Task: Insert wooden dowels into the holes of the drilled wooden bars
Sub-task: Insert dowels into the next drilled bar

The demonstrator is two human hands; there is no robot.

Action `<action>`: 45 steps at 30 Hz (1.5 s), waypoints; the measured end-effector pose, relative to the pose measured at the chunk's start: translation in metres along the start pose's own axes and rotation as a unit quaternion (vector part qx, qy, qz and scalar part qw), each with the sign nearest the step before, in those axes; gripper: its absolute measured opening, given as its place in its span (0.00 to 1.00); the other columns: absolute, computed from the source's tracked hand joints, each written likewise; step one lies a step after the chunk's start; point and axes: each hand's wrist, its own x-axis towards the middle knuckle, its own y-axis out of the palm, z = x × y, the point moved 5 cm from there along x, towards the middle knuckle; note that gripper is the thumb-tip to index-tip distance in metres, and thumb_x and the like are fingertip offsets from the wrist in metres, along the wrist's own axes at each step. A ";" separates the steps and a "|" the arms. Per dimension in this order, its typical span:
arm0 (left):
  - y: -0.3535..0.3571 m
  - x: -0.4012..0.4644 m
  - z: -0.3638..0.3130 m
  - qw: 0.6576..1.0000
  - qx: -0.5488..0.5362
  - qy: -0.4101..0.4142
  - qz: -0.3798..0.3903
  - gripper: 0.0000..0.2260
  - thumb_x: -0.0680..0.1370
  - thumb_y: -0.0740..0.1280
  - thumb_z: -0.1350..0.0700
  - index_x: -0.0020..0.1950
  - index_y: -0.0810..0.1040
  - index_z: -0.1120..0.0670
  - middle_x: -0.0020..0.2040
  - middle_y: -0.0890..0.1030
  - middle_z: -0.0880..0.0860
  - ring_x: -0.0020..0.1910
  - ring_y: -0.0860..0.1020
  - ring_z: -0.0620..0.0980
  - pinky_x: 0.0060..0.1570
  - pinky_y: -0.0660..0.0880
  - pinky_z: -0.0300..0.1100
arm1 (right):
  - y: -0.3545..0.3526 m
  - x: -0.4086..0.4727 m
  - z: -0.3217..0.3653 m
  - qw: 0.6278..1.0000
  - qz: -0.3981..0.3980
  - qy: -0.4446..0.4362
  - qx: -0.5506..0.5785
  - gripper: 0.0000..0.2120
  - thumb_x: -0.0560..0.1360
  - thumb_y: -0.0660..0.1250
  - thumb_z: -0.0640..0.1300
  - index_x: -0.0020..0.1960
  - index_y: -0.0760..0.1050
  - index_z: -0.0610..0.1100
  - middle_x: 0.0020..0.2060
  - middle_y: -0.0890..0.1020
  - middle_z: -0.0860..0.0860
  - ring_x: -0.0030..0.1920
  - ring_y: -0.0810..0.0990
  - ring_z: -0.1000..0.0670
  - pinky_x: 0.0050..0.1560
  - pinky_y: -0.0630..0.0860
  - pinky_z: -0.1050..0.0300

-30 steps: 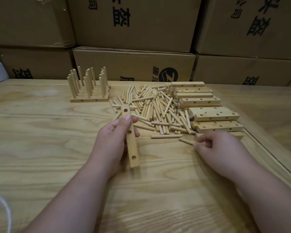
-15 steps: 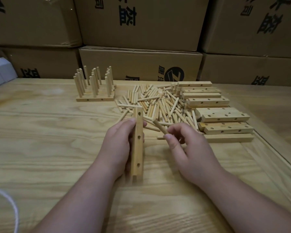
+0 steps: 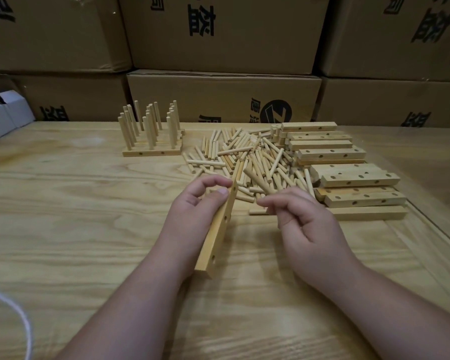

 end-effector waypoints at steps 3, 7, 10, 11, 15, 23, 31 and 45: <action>0.003 -0.001 0.001 0.999 -0.033 -0.009 0.025 0.18 0.82 0.58 0.62 0.52 0.86 0.49 0.34 0.77 0.58 0.28 0.75 0.50 0.25 0.72 0.39 | 0.004 -0.002 0.003 1.000 0.016 0.005 -0.009 0.17 0.79 0.66 0.34 0.60 0.81 0.53 0.48 0.80 0.56 0.47 0.80 0.53 0.45 0.73 0.69; 0.008 -0.003 0.001 0.997 -0.032 -0.011 0.071 0.23 0.79 0.54 0.72 0.62 0.81 0.52 0.40 0.85 0.55 0.34 0.82 0.51 0.29 0.73 0.39 | 0.005 -0.002 0.004 1.000 0.026 0.013 0.001 0.15 0.76 0.70 0.42 0.60 0.80 0.54 0.46 0.78 0.57 0.39 0.77 0.50 0.39 0.73 0.67; 0.014 -0.005 0.002 0.993 0.029 0.011 0.110 0.15 0.81 0.65 0.66 0.65 0.79 0.51 0.46 0.88 0.55 0.40 0.85 0.48 0.31 0.73 0.35 | 0.001 -0.001 0.005 1.000 0.004 0.016 -0.022 0.08 0.74 0.72 0.49 0.53 0.82 0.52 0.43 0.76 0.57 0.39 0.76 0.52 0.37 0.69 0.71; 0.016 -0.006 0.003 0.992 0.040 0.014 0.119 0.13 0.80 0.70 0.61 0.64 0.80 0.51 0.46 0.88 0.55 0.41 0.86 0.47 0.32 0.74 0.34 | 0.000 0.000 0.005 1.000 -0.003 0.015 -0.023 0.08 0.75 0.72 0.50 0.53 0.82 0.53 0.43 0.77 0.57 0.40 0.76 0.52 0.38 0.70 0.70; 0.018 -0.008 0.001 0.991 0.059 0.030 0.120 0.11 0.72 0.75 0.46 0.52 0.86 0.49 0.35 0.85 0.51 0.33 0.81 0.46 0.32 0.75 0.35 | -0.001 0.001 0.007 1.000 -0.002 0.013 -0.019 0.08 0.78 0.69 0.50 0.55 0.82 0.51 0.45 0.80 0.57 0.47 0.79 0.55 0.43 0.70 0.70; 0.016 -0.008 -0.001 0.994 0.017 0.047 0.100 0.14 0.71 0.71 0.41 0.51 0.86 0.45 0.42 0.85 0.50 0.38 0.81 0.47 0.36 0.78 0.40 | 0.001 -0.002 0.006 0.999 0.008 0.050 0.012 0.07 0.71 0.73 0.51 0.43 0.81 0.48 0.37 0.78 0.50 0.36 0.77 0.50 0.35 0.75 0.58; 0.008 0.000 0.007 0.998 -0.055 -0.017 0.031 0.10 0.74 0.69 0.48 0.46 0.87 0.51 0.40 0.83 0.56 0.37 0.79 0.53 0.38 0.77 0.46 | 0.003 -0.003 -0.011 0.992 0.011 0.121 0.043 0.10 0.81 0.64 0.46 0.55 0.81 0.58 0.42 0.83 0.63 0.38 0.81 0.60 0.36 0.74 0.67; 0.003 -0.001 0.004 0.999 -0.009 -0.050 -0.015 0.13 0.83 0.63 0.49 0.50 0.83 0.54 0.37 0.80 0.52 0.28 0.76 0.48 0.26 0.72 0.40 | -0.002 -0.003 -0.009 0.989 -0.053 0.117 0.076 0.07 0.80 0.67 0.44 0.52 0.76 0.56 0.45 0.86 0.59 0.32 0.80 0.47 0.35 0.80 0.46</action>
